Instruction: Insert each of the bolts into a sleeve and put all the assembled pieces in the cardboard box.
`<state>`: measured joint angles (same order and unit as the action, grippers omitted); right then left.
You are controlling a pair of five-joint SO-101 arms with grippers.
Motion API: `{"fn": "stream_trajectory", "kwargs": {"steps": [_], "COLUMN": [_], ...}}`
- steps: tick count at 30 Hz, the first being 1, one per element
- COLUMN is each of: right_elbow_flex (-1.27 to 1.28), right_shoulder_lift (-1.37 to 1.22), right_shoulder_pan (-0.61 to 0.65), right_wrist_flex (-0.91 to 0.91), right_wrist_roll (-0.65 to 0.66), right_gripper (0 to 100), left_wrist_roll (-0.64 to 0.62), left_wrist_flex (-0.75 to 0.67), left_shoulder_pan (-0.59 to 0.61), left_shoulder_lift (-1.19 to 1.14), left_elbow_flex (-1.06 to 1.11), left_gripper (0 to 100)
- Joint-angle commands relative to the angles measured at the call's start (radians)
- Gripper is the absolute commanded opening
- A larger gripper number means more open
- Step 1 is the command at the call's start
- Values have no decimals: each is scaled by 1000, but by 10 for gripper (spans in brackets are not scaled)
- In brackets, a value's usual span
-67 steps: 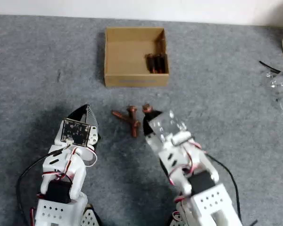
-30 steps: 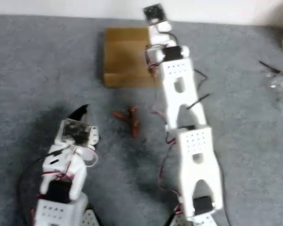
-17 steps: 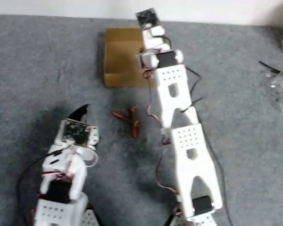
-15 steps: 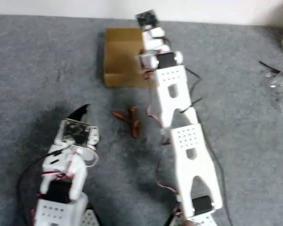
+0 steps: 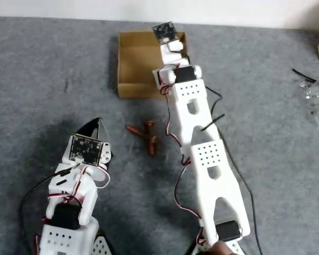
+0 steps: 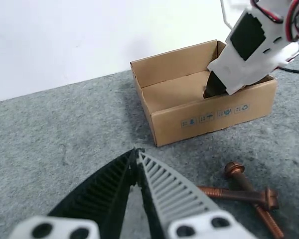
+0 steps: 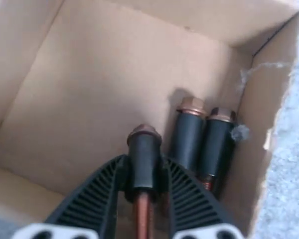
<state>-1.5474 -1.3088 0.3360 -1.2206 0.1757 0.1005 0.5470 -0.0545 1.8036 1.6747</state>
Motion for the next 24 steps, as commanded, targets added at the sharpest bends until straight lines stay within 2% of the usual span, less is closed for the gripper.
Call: {"fn": "stream_trajectory", "kwargs": {"steps": [1, 5, 7, 15, 24], "right_elbow_flex": [-53, -53, -53, -219, -246], "right_shoulder_lift": [22, 22, 25, 54, 277], "right_shoulder_pan": [-35, -42, -45, -51, -48], "right_wrist_flex": [33, 25, 19, -124, -381], "right_wrist_roll": [-6, -6, -6, -6, -6], "right_gripper": [55, 221, 265, 268, 268], "left_wrist_roll": [6, 6, 6, 6, 6], "left_wrist_flex": [-20, -20, -20, -20, -20], "left_shoulder_pan": [-12, -12, -12, -12, -12], "left_shoulder_lift": [2, 2, 2, 2, 2], "left_elbow_flex": [22, 22, 22, 22, 22], "left_gripper": [7, 7, 7, 7, 7]}}
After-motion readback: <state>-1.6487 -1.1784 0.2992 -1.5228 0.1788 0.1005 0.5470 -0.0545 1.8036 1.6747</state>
